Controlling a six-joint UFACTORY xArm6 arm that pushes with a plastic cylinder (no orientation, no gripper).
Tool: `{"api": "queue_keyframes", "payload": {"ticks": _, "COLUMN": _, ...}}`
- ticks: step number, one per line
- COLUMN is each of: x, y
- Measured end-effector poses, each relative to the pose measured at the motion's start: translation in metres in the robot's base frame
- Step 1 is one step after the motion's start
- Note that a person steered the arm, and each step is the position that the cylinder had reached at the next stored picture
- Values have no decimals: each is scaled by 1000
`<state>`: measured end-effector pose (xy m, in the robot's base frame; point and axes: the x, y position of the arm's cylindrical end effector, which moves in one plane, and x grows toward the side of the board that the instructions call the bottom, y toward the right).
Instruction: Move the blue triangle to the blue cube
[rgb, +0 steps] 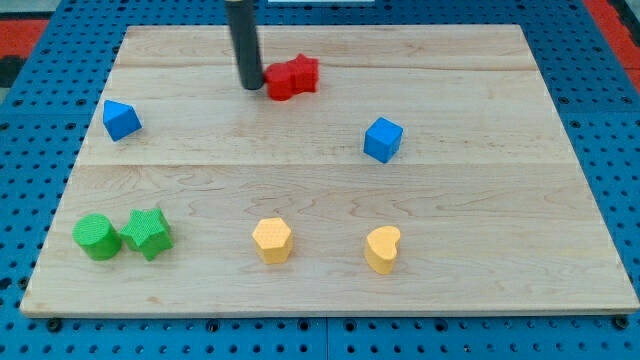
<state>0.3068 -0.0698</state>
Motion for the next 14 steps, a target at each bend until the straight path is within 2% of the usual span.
{"api": "queue_keyframes", "payload": {"ticks": 1, "x": -2, "y": 11}}
{"api": "queue_keyframes", "payload": {"ticks": 2, "x": 25, "y": 17}}
{"api": "queue_keyframes", "payload": {"ticks": 3, "x": 25, "y": -38}}
{"api": "queue_keyframes", "payload": {"ticks": 5, "x": 20, "y": -210}}
{"api": "queue_keyframes", "payload": {"ticks": 6, "x": 91, "y": -186}}
{"api": "queue_keyframes", "payload": {"ticks": 7, "x": 115, "y": -143}}
{"api": "queue_keyframes", "payload": {"ticks": 8, "x": 116, "y": -114}}
{"api": "queue_keyframes", "payload": {"ticks": 9, "x": 137, "y": -161}}
{"api": "queue_keyframes", "payload": {"ticks": 10, "x": 135, "y": -90}}
{"api": "queue_keyframes", "payload": {"ticks": 11, "x": 132, "y": 6}}
{"api": "queue_keyframes", "payload": {"ticks": 12, "x": 122, "y": 36}}
{"api": "queue_keyframes", "payload": {"ticks": 13, "x": 132, "y": -24}}
{"api": "queue_keyframes", "payload": {"ticks": 14, "x": 102, "y": -11}}
